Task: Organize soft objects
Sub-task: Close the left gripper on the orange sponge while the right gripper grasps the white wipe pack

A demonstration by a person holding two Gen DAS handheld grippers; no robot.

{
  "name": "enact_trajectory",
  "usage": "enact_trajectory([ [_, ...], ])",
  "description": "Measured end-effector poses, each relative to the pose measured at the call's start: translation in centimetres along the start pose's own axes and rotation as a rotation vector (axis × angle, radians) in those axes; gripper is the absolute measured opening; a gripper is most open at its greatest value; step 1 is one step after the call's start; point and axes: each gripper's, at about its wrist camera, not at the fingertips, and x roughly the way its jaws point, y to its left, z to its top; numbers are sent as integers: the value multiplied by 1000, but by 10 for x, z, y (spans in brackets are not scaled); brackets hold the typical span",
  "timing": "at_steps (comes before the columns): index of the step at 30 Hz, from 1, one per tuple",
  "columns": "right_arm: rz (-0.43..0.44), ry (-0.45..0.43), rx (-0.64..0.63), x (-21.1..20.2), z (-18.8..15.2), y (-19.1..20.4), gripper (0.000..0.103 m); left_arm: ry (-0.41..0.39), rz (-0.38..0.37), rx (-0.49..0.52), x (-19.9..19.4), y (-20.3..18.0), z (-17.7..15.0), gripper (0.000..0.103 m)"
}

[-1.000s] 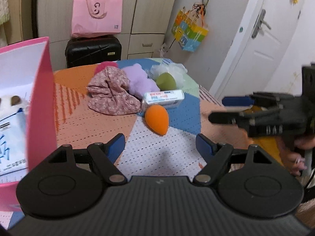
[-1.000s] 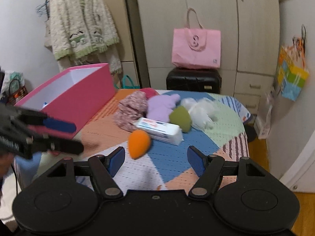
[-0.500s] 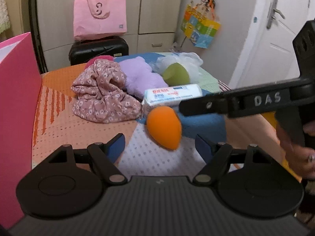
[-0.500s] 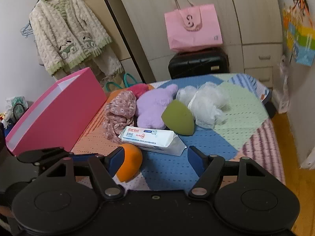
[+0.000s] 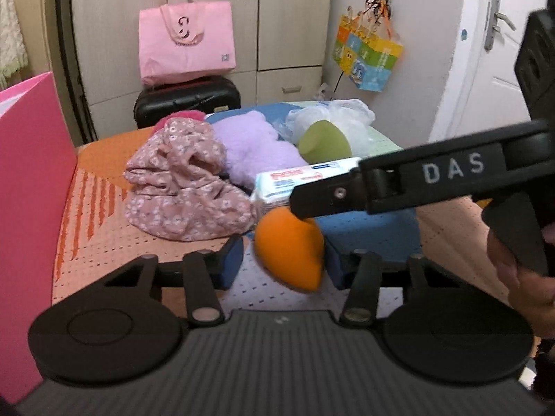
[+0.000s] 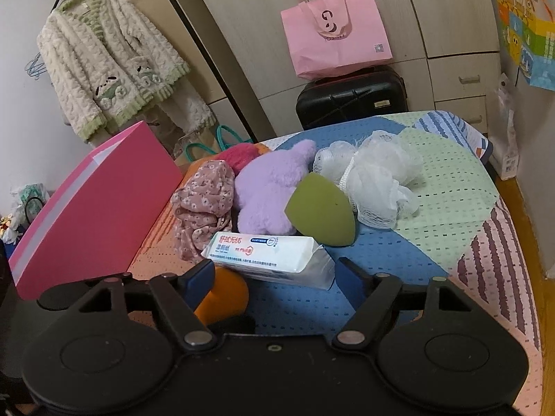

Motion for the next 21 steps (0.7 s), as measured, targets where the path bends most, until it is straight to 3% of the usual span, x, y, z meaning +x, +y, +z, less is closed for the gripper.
enact_trajectory([
  [8, 5, 3, 33, 1, -1, -4, 82, 10, -16, -25, -22, 10, -11, 38],
  [13, -5, -1, 28, 3, -3, -1, 85, 26, -2, -95, -33, 29, -17, 38],
  [21, -116, -45, -49, 16, -9, 24, 91, 5, 29, -107, -34, 35, -20, 38],
])
